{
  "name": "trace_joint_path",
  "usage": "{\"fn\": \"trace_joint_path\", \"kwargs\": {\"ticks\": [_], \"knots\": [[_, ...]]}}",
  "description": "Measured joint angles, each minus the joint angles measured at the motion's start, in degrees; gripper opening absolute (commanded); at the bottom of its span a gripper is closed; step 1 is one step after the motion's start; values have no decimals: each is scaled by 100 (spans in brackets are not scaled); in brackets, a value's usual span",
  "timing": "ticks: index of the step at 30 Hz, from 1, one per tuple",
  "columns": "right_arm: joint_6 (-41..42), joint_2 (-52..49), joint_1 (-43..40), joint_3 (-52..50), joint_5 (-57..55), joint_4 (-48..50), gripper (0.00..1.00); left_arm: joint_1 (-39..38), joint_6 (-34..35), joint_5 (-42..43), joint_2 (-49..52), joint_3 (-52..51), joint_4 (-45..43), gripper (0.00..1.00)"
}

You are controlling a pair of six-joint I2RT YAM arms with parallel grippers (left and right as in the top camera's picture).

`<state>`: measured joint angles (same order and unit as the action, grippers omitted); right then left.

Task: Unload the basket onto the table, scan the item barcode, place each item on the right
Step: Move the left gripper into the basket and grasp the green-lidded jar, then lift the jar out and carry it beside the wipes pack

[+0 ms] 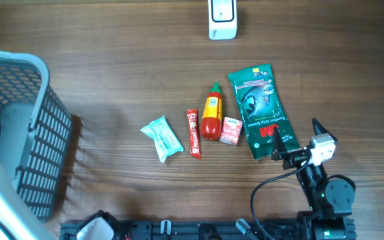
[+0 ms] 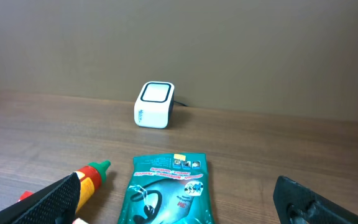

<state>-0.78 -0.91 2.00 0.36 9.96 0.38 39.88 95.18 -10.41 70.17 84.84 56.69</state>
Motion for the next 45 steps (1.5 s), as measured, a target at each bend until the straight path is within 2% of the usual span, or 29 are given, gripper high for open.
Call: {"fn": "trace_joint_path", "kwargs": {"ticks": [4, 8, 9, 10, 11, 17, 21, 25, 30, 34, 39, 45], "knots": [[0, 0, 0, 0, 0, 0, 100, -87, -522, 997, -905, -2, -284, 65], [0, 0, 0, 0, 0, 0, 100, -979, -1141, 2240, -1379, -2, -284, 64], [0, 0, 0, 0, 0, 0, 100, -1196, -1255, 2310, -1373, -2, -260, 64], [0, 2, 0, 0, 0, 0, 100, -1493, -1414, 2315, -1338, 0, -223, 65], [0, 0, 0, 0, 0, 2, 100, -2131, -1735, 2345, -1246, -2, -175, 65], [0, 2, 0, 0, 0, 0, 100, -4280, -3071, 2024, -323, 2, -59, 65], [0, 2, 0, 0, 0, 0, 100, -5440, -3604, 1722, 730, 2, 310, 65], [0, 2, 0, 0, 0, 0, 100, -6131, -3869, 1473, 1836, -4, 472, 66], [0, 2, 0, 0, 0, 0, 100, -6592, -4096, 1196, 3058, -4, 706, 68], [0, 0, 0, 0, 0, 2, 100, -6618, -4140, 977, 3722, -4, 1040, 70], [0, 2, 0, 0, 0, 0, 100, -6631, -4175, 850, 4454, -4, 979, 71], [0, 2, 0, 0, 0, 0, 100, -6741, -4199, 831, 4651, -9, 428, 98]]}}
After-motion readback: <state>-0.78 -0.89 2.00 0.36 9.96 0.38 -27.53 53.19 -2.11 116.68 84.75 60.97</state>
